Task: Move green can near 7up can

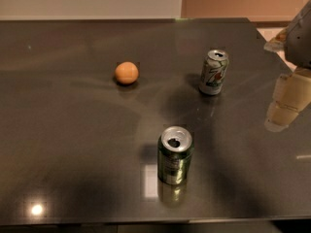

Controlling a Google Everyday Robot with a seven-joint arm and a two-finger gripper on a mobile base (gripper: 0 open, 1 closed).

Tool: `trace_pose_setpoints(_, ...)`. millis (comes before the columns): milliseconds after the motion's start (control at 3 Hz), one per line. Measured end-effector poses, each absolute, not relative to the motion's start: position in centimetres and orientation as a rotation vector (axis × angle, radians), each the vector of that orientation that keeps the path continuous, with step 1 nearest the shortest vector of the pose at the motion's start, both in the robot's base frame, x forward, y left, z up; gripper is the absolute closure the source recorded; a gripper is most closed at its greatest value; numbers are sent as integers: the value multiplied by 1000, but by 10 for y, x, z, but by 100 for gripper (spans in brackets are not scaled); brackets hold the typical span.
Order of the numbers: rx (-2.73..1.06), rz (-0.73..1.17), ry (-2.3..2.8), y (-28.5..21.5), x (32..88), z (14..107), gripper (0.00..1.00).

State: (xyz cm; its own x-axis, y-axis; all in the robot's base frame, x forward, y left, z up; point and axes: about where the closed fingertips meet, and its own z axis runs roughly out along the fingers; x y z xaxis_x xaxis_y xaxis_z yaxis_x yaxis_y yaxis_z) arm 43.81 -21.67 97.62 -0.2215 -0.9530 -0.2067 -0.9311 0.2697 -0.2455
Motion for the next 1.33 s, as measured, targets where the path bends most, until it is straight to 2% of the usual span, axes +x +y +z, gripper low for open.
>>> trace_pose_setpoints(667, -1746, -34, 2195, -208, 437, 977, 0)
trace_pose_setpoints(1333, -1759, 261, 2038, -158, 413, 962, 0)
